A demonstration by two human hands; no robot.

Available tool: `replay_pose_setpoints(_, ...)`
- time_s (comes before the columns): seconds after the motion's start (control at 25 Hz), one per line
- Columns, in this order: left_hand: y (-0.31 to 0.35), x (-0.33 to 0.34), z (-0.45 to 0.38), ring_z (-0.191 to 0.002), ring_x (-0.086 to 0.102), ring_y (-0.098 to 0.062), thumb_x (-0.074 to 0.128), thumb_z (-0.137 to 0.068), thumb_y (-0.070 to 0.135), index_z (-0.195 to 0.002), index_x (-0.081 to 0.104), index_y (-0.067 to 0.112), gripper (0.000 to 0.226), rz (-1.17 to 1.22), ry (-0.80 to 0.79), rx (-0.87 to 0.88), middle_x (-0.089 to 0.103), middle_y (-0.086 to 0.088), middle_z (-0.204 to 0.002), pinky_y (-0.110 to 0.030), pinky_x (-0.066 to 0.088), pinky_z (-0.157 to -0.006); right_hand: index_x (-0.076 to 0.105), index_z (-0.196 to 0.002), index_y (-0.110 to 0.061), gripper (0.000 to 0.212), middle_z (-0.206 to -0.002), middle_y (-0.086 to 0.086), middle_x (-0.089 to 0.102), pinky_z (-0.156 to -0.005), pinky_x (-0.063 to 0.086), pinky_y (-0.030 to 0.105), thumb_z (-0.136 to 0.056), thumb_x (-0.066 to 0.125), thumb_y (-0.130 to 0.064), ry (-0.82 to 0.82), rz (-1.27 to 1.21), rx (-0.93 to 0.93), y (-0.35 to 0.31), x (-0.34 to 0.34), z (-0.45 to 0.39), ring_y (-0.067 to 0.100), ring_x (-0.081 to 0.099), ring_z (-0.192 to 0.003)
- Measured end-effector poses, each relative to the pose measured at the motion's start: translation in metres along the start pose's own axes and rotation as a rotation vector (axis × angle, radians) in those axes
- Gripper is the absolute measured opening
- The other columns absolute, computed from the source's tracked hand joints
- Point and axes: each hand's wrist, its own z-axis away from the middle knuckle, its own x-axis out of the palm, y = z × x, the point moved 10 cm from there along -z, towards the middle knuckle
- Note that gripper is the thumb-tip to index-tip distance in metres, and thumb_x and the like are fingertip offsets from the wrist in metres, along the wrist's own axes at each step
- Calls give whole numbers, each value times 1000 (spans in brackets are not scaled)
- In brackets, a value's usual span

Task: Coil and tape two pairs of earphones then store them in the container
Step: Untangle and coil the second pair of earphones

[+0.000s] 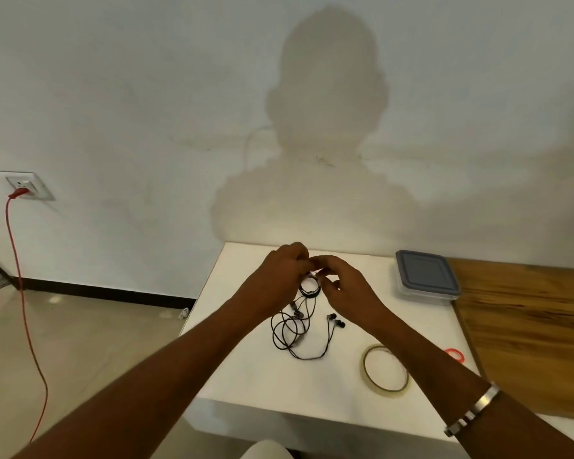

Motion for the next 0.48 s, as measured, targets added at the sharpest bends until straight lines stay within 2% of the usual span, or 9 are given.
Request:
replay_pose_setpoints(0.12, -10, -9, -5, -86, 65, -16, 57, -92, 6, -122, 62, 17, 32, 345, -15, -215, 69, -4, -94, -25, 50, -79, 51, -125, -25, 38, -112, -13, 61, -77, 46, 15, -91, 56, -8, 13, -156, 32, -6, -7, 2, 4, 59, -94)
replay_pose_setpoints(0.2, -14, -3, -1, -79, 68, -13, 65, -88, 11, -134, 46, 21, 50, 524, -71, -325, 71, -2, -86, -23, 52, -77, 46, -131, -28, 46, -112, -10, 61, -72, 51, 18, -92, 53, -6, 17, -261, 65, -8, -12, 4, 7, 61, -90)
replay_pose_setpoints(0.32, -9, 5, 2, -67, 63, -5, 73, -84, 19, -136, 35, 20, 65, 477, -150, -349, 69, -2, -80, -11, 47, -67, 61, -114, -21, 23, -95, -3, 70, -71, 53, 22, -94, 51, -15, -29, -235, 123, -9, -14, 6, 7, 67, -77)
replay_pose_setpoints(0.4, -1, 10, 1, -64, 58, 1, 71, -85, 18, -139, 34, 19, 65, 407, -192, -314, 67, -2, -79, -5, 41, -62, 67, -102, -19, 14, -83, 0, 74, -71, 55, 23, -91, 58, -21, -72, -83, 131, -6, -13, 7, 9, 68, -68)
replay_pose_setpoints(0.48, 3, 15, 2, -64, 57, 2, 67, -87, 16, -139, 35, 19, 61, 426, -200, -313, 66, 0, -79, -5, 41, -62, 69, -95, -16, 9, -78, 3, 74, -71, 57, 27, -88, 63, -17, -61, -78, 171, 5, -16, 7, 14, 68, -65)
